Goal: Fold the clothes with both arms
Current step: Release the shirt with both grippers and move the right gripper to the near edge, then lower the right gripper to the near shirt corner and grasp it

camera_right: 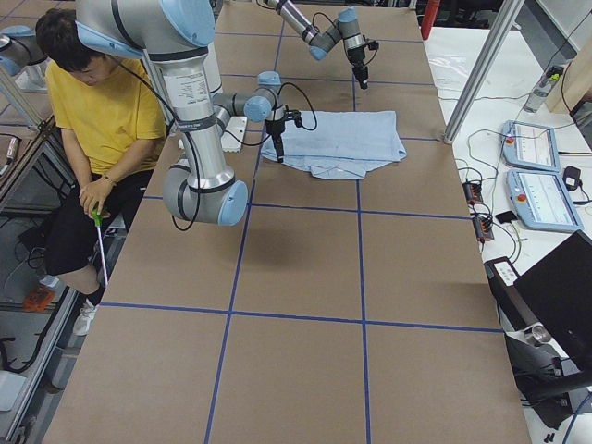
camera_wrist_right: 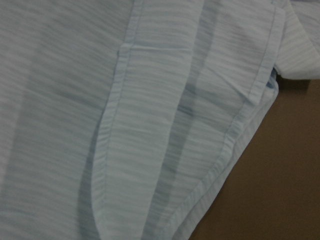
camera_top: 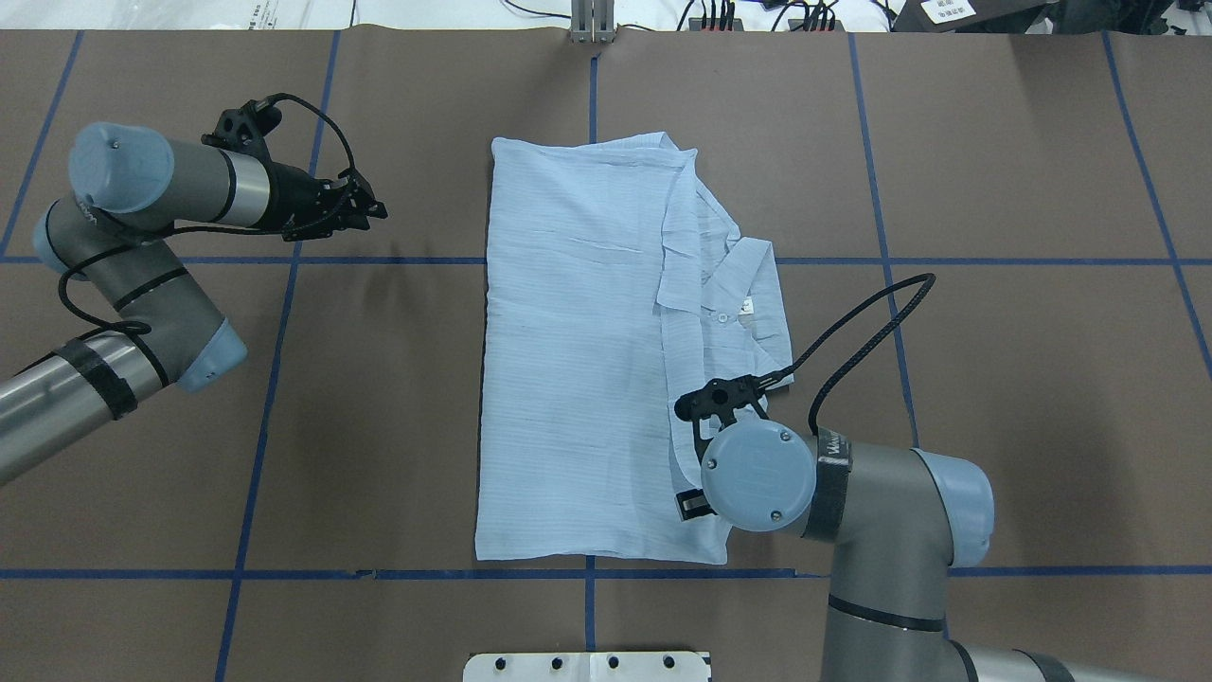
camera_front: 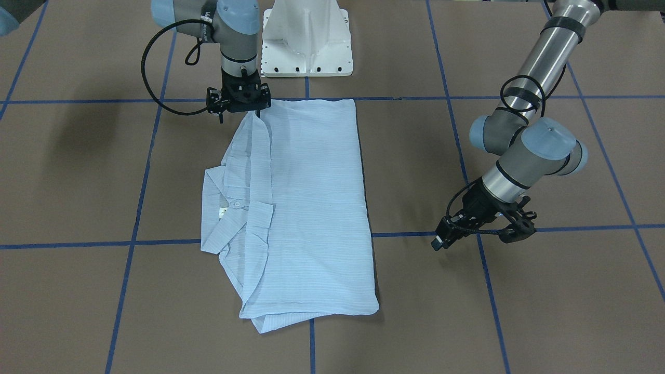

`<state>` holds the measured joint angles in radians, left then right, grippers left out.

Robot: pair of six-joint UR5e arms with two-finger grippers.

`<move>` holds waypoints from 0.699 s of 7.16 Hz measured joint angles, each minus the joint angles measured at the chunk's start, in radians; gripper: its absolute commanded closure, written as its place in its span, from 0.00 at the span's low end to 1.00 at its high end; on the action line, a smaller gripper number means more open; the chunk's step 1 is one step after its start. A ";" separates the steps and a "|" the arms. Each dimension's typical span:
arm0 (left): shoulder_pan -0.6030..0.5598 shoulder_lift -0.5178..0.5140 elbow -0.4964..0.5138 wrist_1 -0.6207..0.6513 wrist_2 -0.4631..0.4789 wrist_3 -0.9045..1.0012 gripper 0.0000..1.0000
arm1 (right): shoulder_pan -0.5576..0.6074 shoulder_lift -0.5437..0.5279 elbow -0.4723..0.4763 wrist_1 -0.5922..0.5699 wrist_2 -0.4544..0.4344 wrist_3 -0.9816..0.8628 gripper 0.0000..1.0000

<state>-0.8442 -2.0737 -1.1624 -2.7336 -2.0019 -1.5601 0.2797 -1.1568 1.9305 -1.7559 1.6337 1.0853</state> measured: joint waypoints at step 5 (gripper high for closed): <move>-0.002 -0.002 -0.009 0.002 -0.002 0.000 0.61 | 0.038 -0.144 0.096 0.002 0.012 -0.013 0.00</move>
<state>-0.8458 -2.0754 -1.1712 -2.7317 -2.0035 -1.5601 0.3177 -1.3012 2.0268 -1.7542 1.6461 1.0718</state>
